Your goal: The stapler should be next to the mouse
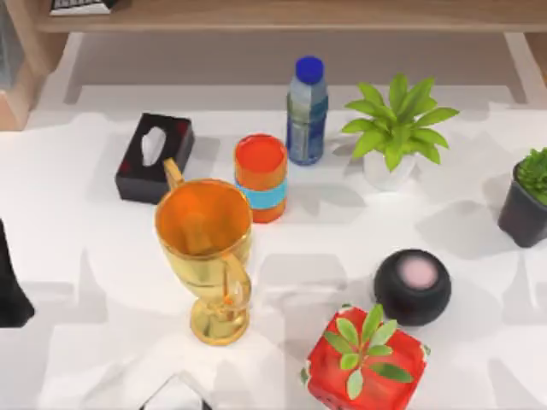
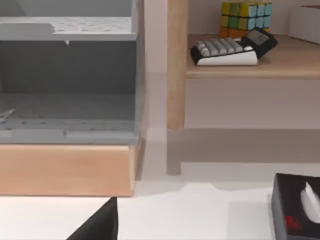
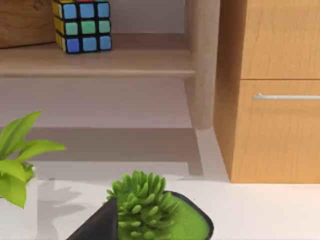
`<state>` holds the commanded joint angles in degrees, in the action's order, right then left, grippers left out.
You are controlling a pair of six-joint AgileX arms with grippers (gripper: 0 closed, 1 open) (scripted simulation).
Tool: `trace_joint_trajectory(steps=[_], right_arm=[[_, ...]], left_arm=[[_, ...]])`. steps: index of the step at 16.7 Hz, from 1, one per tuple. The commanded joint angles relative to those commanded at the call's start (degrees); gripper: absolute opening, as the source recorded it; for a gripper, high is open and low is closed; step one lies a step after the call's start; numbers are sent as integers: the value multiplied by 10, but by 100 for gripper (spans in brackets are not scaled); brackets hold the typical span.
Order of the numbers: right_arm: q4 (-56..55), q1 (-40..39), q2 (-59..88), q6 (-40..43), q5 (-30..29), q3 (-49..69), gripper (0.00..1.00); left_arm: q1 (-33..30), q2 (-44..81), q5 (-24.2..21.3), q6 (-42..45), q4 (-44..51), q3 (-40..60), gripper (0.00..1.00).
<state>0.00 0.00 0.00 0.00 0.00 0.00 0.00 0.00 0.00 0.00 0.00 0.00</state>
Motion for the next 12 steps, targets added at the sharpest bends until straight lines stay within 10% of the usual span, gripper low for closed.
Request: trace_joint_trajectory(steps=[12], right_arm=[[0,0,0,0,0,0,100]], left_arm=[[48,282,5,-63,220,148,100]])
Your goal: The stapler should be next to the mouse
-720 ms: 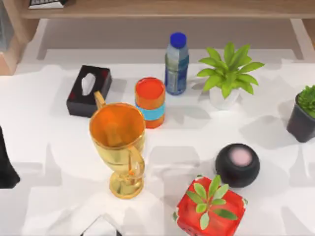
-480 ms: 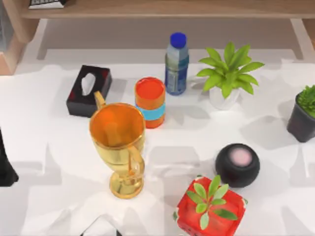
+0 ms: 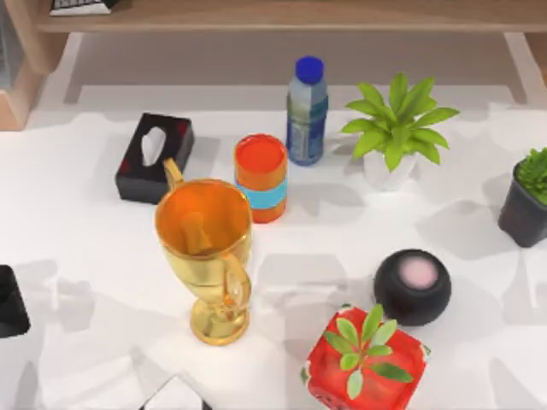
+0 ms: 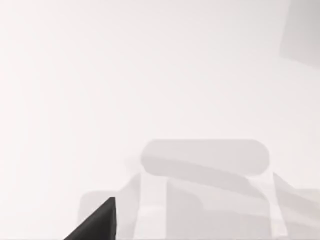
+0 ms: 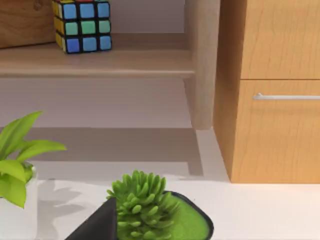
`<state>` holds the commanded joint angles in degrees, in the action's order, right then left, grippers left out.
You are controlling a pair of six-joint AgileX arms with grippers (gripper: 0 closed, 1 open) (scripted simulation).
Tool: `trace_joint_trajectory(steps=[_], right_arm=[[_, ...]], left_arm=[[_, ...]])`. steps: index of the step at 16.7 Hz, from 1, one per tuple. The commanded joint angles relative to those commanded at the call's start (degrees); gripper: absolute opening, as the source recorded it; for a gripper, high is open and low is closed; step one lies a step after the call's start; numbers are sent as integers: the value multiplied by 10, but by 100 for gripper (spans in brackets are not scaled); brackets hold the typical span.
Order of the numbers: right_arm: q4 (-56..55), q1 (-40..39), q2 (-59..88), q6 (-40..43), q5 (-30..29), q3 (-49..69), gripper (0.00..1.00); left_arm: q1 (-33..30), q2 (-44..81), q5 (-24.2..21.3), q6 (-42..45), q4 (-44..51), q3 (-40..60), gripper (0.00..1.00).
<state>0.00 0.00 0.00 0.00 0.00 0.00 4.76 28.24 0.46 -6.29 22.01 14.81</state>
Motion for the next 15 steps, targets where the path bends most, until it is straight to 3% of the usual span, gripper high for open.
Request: trace_joint_trajectory(steps=[11,15], right_arm=[[0,0,0,0,0,0,100],[0,0,0,0,0,0,100]], left_arm=[[57,355,-4,-90,268,184,100],[72,427,-3,-112,336,221,100]])
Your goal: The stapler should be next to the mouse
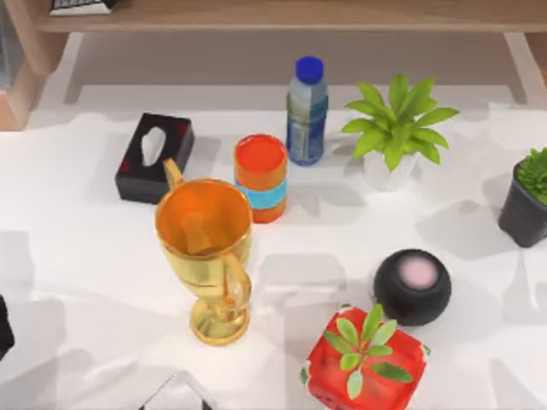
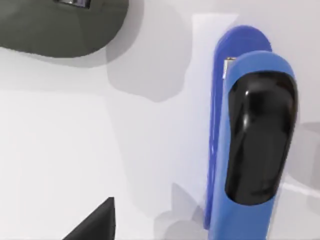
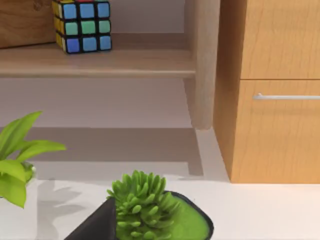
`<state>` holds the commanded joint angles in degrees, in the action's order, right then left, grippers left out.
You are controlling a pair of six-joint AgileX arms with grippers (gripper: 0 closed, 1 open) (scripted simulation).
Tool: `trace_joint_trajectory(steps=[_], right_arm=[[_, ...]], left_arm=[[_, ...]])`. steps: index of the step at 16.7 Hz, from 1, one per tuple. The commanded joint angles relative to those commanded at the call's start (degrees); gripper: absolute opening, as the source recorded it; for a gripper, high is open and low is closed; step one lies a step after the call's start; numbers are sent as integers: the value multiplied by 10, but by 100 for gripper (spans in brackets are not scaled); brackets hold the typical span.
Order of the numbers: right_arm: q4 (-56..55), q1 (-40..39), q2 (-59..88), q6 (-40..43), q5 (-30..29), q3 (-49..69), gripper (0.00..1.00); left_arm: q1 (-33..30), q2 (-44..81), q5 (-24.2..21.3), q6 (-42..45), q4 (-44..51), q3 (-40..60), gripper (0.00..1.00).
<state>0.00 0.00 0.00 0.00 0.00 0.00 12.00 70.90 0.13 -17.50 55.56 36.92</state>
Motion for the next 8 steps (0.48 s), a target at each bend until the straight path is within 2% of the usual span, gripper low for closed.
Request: trace_joint_trajectory(steps=[8], right_arm=[[0,0,0,0,0,0,100]], left_arm=[[1,13,0,-2,-22,-15,100]])
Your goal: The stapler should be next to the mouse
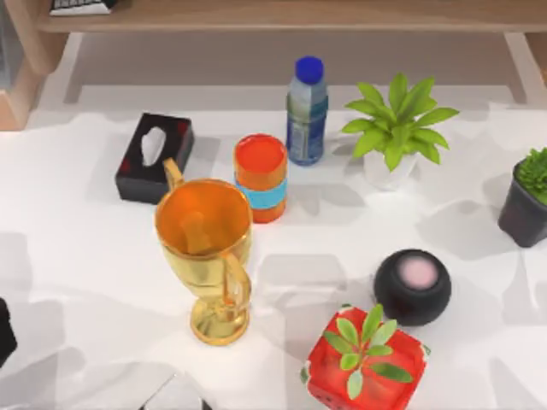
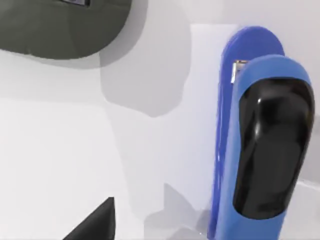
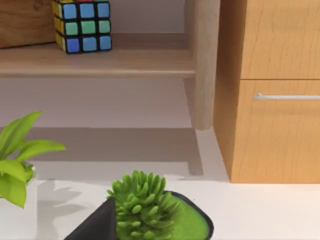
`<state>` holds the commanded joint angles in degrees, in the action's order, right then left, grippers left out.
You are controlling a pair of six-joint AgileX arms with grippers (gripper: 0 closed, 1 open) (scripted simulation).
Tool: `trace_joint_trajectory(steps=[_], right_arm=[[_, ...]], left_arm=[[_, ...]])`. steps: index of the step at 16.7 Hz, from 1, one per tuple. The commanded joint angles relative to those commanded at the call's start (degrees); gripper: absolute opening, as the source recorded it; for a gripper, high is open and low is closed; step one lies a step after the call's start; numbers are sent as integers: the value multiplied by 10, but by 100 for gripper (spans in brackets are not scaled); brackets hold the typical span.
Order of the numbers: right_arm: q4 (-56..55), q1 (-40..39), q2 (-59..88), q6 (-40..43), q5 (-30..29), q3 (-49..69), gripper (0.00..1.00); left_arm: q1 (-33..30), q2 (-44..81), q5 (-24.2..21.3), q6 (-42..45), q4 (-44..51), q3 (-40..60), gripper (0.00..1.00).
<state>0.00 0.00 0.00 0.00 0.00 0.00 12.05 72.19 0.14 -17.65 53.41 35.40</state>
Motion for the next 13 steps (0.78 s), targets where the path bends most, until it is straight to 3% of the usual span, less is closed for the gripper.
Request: trace_joint_trajectory(steps=[5,10,13], right_arm=[[0,0,0,0,0,0,100],[0,0,0,0,0,0,100],[0,0,0,0,0,0,100]], left_arm=[[2,48,0,3,-107,-53,100],[3,60,0,3,-126,-64,100],[3,60,0,3,-126,-64,77]])
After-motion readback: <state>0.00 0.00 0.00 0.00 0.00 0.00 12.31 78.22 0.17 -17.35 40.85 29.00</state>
